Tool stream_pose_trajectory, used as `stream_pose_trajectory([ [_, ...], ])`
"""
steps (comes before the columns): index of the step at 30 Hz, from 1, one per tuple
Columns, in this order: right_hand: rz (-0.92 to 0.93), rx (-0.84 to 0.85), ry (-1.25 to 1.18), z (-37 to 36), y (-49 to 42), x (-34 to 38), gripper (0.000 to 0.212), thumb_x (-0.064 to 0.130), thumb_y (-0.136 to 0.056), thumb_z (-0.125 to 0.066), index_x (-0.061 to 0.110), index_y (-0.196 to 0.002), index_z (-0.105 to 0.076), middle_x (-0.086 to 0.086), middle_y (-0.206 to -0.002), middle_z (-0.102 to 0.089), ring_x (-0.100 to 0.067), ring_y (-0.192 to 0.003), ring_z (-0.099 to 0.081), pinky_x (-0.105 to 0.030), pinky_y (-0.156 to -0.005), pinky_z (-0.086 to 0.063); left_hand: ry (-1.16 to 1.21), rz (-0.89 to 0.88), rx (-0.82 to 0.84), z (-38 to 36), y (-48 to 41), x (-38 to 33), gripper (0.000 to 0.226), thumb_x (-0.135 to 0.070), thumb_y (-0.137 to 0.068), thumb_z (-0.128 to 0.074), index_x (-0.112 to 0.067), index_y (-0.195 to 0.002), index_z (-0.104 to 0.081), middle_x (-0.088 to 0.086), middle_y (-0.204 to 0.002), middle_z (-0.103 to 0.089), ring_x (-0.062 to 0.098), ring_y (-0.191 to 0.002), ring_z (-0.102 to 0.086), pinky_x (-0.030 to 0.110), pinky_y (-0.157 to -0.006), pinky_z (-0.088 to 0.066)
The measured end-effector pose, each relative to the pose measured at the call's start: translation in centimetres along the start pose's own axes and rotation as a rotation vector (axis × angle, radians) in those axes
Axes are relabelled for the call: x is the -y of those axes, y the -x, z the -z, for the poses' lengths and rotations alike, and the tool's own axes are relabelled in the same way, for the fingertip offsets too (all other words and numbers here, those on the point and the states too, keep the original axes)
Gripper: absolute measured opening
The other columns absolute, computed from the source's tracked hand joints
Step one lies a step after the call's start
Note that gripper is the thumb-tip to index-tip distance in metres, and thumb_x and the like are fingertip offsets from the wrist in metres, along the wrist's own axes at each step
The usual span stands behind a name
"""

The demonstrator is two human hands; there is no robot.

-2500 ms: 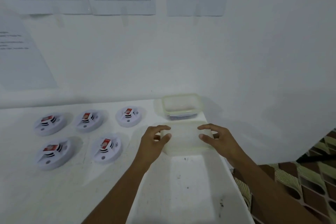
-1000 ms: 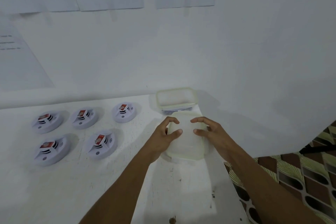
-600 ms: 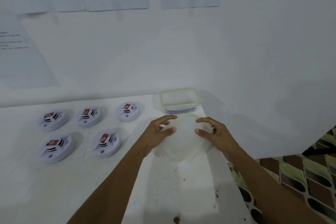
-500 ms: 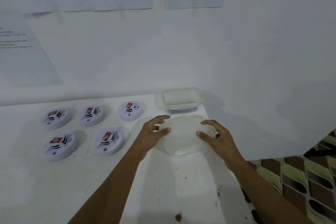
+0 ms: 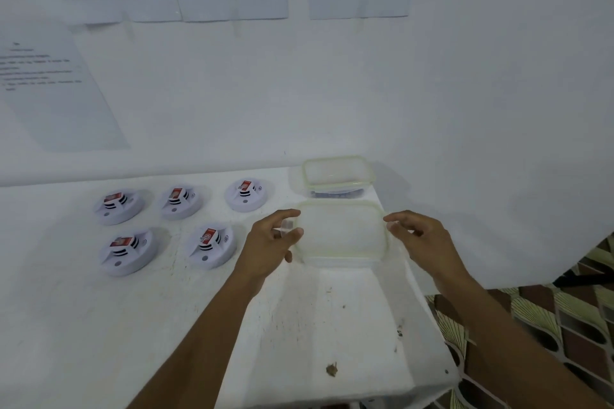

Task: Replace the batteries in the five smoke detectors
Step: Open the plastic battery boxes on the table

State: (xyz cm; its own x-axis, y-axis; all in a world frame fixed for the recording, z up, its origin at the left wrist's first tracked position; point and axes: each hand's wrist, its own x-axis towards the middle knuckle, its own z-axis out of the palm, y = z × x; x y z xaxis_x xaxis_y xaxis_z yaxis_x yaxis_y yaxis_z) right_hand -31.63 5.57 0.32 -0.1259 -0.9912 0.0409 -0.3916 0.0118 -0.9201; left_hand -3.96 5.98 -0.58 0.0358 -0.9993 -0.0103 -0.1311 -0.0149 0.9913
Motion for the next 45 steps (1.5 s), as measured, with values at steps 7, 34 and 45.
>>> stream_pose_trajectory([
  [7, 0.025, 0.044, -0.289, 1.5, 0.5, 3.8, 0.016, 0.016, -0.094, -0.064, 0.027, -0.103, -0.072, -0.012, -0.096, -0.073, -0.028, -0.068, -0.070, -0.035, -0.064, -0.054, 0.150, -0.107, 0.034, 0.8, 0.7, -2.8, 0.034, -0.029, -0.087, -0.067, -0.026, -0.121, -0.064, 0.024, -0.118, -0.057, 0.027, -0.099, -0.064, 0.041, -0.080, -0.059],
  [34, -0.157, 0.169, -0.331, 0.7, -2.7, -2.0, 0.031, -0.004, -0.087, -0.066, 0.020, -0.105, -0.074, -0.009, -0.118, -0.065, -0.027, -0.089, -0.065, -0.039, -0.078, -0.055, -0.129, -0.063, 0.267, -0.5, -1.9, 1.4, 0.097, -0.054, -0.062, -0.081, -0.043, -0.144, -0.030, -0.025, -0.146, -0.036, -0.003, -0.131, -0.039, 0.026, -0.102, -0.041],
  [45, -0.216, 0.060, -0.489, 5.9, -1.0, -3.3, 0.034, -0.002, -0.089, -0.065, 0.013, -0.120, -0.066, -0.014, -0.103, -0.064, -0.027, -0.085, -0.069, -0.034, -0.069, -0.057, -0.265, -0.102, 0.350, -2.2, -2.8, 2.8, 0.106, -0.036, -0.055, -0.094, -0.042, -0.141, -0.033, -0.014, -0.141, -0.042, 0.006, -0.128, -0.045, 0.028, -0.102, -0.045],
])
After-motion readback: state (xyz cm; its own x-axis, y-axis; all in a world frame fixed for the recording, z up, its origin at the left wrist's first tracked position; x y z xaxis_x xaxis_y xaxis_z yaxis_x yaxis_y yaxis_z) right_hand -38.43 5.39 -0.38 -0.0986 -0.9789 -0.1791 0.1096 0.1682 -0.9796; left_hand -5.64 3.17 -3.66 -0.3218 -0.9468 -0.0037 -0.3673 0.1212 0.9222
